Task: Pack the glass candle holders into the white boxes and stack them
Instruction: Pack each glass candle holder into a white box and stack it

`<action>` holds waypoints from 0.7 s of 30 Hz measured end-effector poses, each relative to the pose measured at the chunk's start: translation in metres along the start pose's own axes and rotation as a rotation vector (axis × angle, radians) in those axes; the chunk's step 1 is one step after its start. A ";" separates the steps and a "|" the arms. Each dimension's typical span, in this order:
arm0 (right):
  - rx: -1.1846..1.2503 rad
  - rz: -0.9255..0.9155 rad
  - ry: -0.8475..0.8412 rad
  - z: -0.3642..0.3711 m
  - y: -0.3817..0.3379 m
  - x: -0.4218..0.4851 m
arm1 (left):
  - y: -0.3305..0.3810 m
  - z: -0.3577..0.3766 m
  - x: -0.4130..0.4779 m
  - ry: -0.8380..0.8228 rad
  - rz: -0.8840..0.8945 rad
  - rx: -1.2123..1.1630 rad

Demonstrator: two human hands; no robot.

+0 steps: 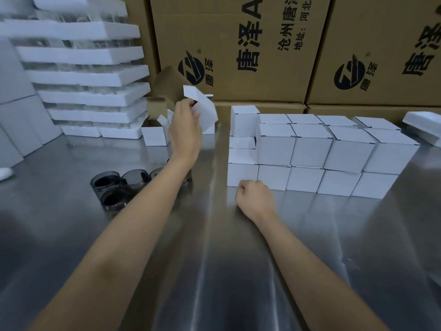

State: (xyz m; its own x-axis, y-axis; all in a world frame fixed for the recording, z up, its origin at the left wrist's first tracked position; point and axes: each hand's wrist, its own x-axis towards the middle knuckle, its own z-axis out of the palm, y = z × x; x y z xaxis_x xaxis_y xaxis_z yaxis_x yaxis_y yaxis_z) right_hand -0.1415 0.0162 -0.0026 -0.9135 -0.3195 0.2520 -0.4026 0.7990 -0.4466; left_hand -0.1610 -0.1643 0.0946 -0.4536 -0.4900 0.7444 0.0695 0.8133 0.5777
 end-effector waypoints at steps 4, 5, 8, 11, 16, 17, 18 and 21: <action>0.625 0.076 0.193 -0.014 0.003 -0.013 | 0.033 -0.034 -0.065 0.127 0.261 0.068; 0.747 0.126 0.288 -0.017 0.005 -0.019 | 0.038 -0.040 -0.083 0.118 0.322 0.069; 0.957 0.225 0.444 -0.025 0.010 -0.040 | 0.043 -0.045 -0.129 0.025 0.512 0.120; 1.056 0.248 0.512 -0.029 0.012 -0.056 | 0.044 -0.046 -0.154 -0.048 0.646 0.176; 1.078 0.230 0.555 -0.037 0.011 -0.065 | 0.052 -0.044 -0.169 -0.135 0.746 0.191; 1.061 0.217 0.538 -0.037 0.011 -0.065 | 0.053 -0.043 -0.171 -0.165 0.747 0.193; 1.030 0.203 0.507 -0.036 0.011 -0.065 | 0.054 -0.043 -0.172 -0.197 0.743 0.187; 0.948 0.207 0.409 -0.033 0.013 -0.063 | 0.054 -0.044 -0.173 -0.278 0.745 0.149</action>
State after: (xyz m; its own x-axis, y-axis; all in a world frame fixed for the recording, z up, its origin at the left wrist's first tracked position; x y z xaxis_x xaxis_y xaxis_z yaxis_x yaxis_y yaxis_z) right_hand -0.0870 0.0637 0.0036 -0.9512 0.1152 0.2862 -0.2838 0.0367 -0.9582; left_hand -0.0396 -0.0501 0.0119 -0.5402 0.2775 0.7945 0.3303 0.9382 -0.1031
